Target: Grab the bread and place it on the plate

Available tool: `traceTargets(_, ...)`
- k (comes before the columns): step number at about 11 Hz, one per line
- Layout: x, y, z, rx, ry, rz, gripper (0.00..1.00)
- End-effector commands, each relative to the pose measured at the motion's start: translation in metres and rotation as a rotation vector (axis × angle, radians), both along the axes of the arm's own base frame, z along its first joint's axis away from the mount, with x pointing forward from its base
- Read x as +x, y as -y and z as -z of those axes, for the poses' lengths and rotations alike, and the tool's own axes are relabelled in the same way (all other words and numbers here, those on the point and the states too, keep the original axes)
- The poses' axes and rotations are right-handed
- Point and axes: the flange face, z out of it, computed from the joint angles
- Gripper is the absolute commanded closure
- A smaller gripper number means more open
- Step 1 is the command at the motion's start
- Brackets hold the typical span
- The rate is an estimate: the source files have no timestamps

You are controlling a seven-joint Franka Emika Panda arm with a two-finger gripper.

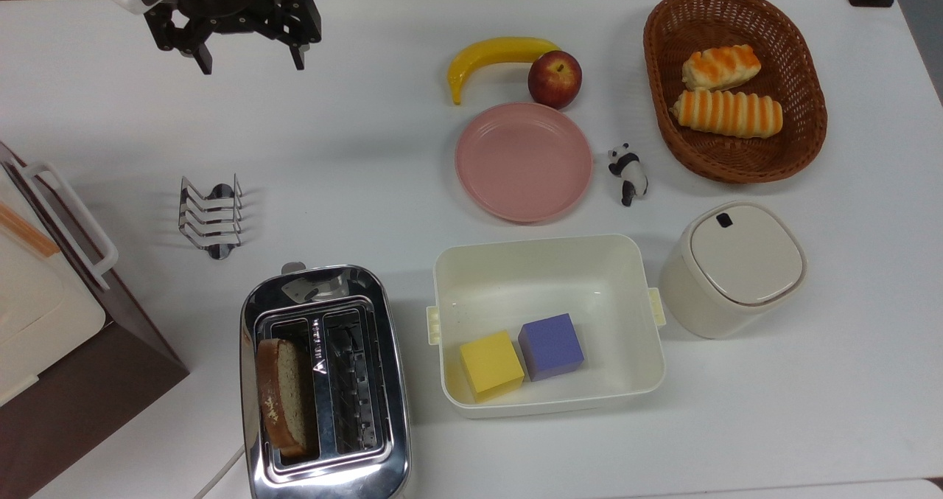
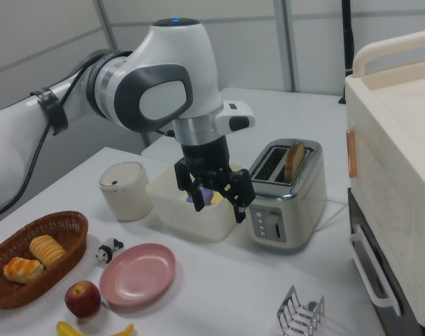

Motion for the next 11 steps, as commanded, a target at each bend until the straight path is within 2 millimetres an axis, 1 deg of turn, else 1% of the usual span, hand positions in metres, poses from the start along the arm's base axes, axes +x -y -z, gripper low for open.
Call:
traceTargets(1,-0.007,-0.008,-0.005,0.002,-0.012,-0.007,0.00)
traceTargets(4,-0.004,-0.011,-0.003,0.008,-0.001,-0.006,0.00)
traceTargets(8,0.007,-0.013,-0.003,0.010,0.067,-0.005,0.00)
traceTargets(11,0.021,-0.011,-0.010,0.065,0.203,0.002,0.00)
